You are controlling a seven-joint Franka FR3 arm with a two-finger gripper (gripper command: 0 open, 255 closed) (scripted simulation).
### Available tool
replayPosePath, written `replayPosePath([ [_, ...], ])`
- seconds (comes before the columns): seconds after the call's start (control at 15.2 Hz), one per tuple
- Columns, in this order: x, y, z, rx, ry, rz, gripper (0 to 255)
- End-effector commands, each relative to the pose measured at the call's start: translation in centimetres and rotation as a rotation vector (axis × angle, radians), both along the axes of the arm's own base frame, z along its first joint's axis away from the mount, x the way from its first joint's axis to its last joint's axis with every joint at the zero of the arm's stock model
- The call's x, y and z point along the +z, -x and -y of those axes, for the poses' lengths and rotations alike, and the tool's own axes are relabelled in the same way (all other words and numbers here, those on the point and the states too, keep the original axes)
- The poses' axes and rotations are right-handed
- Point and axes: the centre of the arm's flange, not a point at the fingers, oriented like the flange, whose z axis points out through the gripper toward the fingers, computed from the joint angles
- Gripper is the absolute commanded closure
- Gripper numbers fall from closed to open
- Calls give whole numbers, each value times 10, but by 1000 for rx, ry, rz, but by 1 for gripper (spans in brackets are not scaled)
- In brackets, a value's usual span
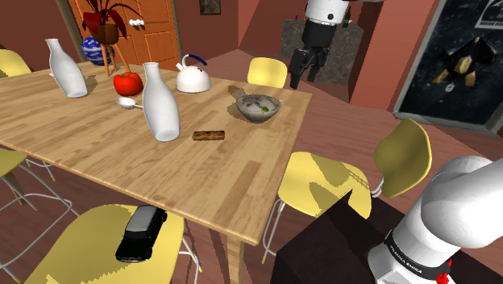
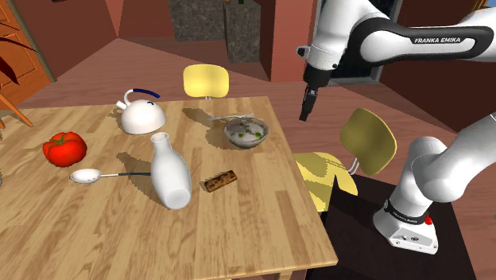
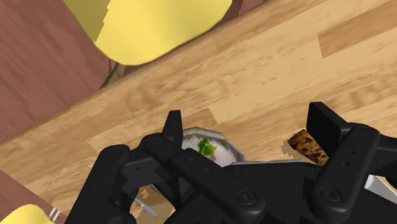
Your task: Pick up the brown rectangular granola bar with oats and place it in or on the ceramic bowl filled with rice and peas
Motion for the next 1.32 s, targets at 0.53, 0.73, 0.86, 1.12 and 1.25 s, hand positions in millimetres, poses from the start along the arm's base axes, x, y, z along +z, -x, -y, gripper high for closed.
replayPosePath([
  [0.53,-62,-109,-56,302,23,-52,0],
  [0.73,-81,-138,-78,392,29,-68,0],
  [0.86,-94,-155,-95,452,34,-79,0],
  [1.12,-120,-188,-131,572,43,-99,0],
  [1.25,-134,-202,-150,632,47,-110,0],
])
